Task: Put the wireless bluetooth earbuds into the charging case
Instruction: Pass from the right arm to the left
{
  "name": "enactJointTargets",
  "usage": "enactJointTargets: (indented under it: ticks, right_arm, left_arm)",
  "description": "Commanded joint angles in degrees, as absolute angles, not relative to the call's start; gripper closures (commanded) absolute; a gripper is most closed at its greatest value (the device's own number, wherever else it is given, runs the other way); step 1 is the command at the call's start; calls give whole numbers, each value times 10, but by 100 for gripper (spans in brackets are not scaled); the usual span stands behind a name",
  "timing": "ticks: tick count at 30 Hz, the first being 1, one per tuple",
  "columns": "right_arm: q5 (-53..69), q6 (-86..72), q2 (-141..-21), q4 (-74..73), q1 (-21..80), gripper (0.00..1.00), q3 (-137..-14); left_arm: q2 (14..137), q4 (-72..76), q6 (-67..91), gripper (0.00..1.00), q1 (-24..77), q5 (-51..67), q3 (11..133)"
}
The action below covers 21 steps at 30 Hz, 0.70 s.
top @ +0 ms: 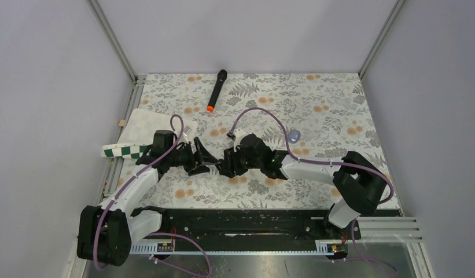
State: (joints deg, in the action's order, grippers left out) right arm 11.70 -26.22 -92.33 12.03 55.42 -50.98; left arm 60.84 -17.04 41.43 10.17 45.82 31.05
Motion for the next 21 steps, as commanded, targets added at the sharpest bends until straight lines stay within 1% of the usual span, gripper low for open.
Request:
enactJointTargets:
  ticks: [1, 4, 5, 11, 12, 13, 14, 15, 18, 19, 20, 21]
  right_arm:
    - [127, -293, -883, 165, 553, 61, -497]
    - [132, -302, -873, 166, 553, 61, -493]
    - [131, -303, -869, 166, 553, 61, -490]
    - [133, -299, -863, 159, 553, 60, -493]
    - [136, -298, -864, 159, 553, 60, -495]
    - [137, -299, -864, 159, 553, 60, -495]
    - [138, -298, -863, 160, 553, 60, -494]
    - [138, -298, -861, 160, 553, 61, -493]
    - [138, -295, -852, 161, 553, 60, -485]
    - [137, -295, -846, 158, 553, 57, -483]
    - [132, -295, -838, 151, 553, 49, -480]
    - [126, -293, -827, 146, 553, 35, -476]
  left_arm:
    - [614, -143, 412, 26, 111, 449, 327]
    - [623, -103, 438, 38, 120, 459, 322]
    - [625, -99, 443, 40, 128, 459, 324]
    - [643, -91, 456, 40, 154, 452, 334]
    - [645, -85, 461, 43, 158, 453, 333]
    - [646, -80, 467, 49, 161, 452, 333]
    - [647, -77, 471, 59, 163, 449, 334]
    - [648, -73, 474, 72, 164, 449, 334]
    - [650, -66, 479, 99, 165, 452, 335]
    - [649, -64, 479, 100, 165, 455, 337]
    - [648, -63, 479, 100, 166, 457, 337]
    - [646, -63, 478, 100, 166, 458, 340]
